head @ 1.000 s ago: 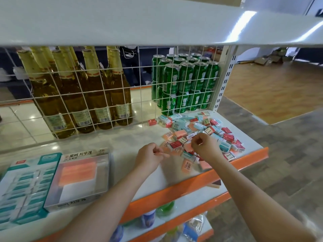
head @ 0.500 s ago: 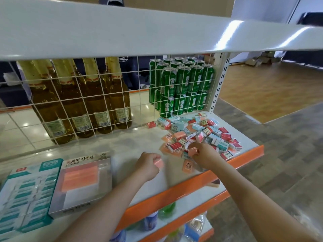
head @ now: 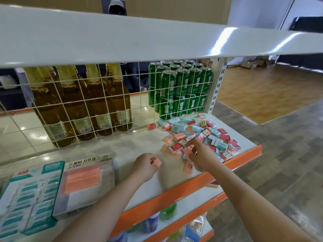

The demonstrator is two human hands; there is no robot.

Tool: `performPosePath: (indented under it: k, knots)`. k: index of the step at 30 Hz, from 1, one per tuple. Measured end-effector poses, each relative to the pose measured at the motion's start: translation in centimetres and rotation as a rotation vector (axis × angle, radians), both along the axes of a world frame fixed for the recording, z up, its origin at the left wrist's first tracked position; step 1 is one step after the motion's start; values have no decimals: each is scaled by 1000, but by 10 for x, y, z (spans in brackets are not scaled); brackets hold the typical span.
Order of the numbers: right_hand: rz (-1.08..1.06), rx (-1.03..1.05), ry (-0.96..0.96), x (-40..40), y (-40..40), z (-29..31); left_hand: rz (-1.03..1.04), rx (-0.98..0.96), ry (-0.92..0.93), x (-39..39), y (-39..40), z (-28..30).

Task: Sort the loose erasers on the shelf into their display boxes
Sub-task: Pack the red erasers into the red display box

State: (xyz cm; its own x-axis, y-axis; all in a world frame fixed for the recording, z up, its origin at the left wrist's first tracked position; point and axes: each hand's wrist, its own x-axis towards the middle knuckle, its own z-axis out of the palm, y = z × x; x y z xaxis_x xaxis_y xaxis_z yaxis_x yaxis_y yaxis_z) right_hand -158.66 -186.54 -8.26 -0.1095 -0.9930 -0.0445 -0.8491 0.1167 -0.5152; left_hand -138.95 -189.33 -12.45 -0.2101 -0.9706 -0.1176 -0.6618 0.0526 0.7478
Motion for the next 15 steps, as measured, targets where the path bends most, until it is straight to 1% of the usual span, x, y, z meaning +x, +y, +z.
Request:
performPosePath:
  k: [3, 6, 10, 12, 15]
  knots:
    - [-46, -14, -51, 3, -2, -1, -36, -10, -49, 3, 4, -1]
    - [-81, -63, -100, 3, -5, -2, -28, -1, -102, 7, 6, 0]
    - [-62, -68, -205, 6, -6, 0, -13, -17, -165, 10, 6, 1]
    - [-50, -75, -208, 8, -6, 0, -32, -27, -158, 11, 5, 0]
    - [-48, -84, -224, 12, -6, -1, -36, -31, -84, 12, 6, 3]
